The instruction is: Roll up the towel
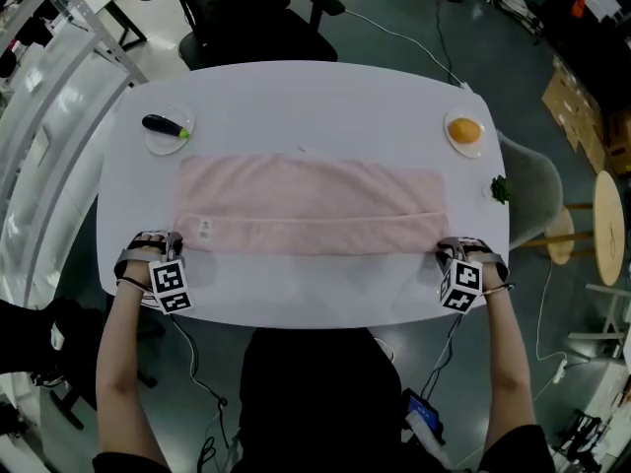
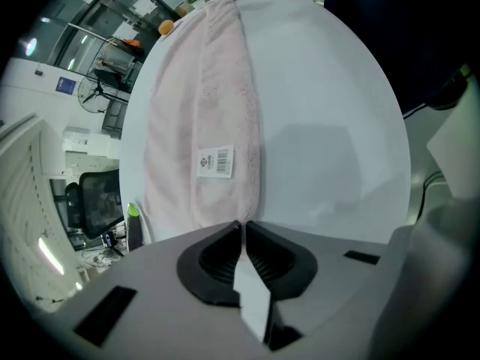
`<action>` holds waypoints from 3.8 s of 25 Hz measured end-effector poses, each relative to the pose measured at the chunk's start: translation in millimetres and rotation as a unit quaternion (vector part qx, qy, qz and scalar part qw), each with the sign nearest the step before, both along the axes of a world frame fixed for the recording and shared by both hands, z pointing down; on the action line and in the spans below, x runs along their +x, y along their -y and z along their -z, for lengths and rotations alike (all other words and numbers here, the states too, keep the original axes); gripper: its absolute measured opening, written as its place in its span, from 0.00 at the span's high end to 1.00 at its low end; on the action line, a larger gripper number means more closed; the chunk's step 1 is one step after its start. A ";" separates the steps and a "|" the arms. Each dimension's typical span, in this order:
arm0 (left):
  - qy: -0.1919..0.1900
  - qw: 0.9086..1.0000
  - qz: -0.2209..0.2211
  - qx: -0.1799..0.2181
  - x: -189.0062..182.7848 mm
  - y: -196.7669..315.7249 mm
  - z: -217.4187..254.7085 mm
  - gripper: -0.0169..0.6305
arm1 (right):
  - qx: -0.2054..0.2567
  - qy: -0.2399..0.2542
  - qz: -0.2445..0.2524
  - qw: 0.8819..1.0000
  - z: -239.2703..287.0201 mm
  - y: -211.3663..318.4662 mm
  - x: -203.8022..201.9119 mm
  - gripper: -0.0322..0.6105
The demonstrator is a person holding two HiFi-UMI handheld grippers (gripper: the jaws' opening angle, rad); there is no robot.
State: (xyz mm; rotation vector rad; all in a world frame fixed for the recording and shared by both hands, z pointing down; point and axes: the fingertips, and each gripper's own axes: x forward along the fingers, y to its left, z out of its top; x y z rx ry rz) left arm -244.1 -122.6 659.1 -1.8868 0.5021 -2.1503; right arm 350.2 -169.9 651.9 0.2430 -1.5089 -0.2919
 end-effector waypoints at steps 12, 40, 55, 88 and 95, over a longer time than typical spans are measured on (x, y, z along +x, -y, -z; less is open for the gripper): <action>-0.011 0.999 0.007 0.037 -5.9 1.2 37.1 0.93 | 0.074 0.010 0.029 0.997 48.3 10.4 4.8 0.91; -0.085 0.983 0.148 -0.070 -16.6 1.9 18.1 0.93 | -0.159 0.119 -0.179 0.964 26.4 7.0 7.1 0.90; -0.037 0.988 0.143 -0.053 -16.4 24.9 1.8 0.91 | -0.109 0.089 -0.202 0.969 8.0 37.9 5.7 0.79; -0.180 0.950 0.255 -0.004 -42.8 45.0 38.8 0.55 | -0.092 0.237 -0.360 0.898 47.6 51.7 59.2 0.58; -0.208 0.941 0.267 0.025 -48.9 65.8 65.8 0.55 | -0.058 0.227 -0.310 0.921 70.5 43.2 57.2 0.62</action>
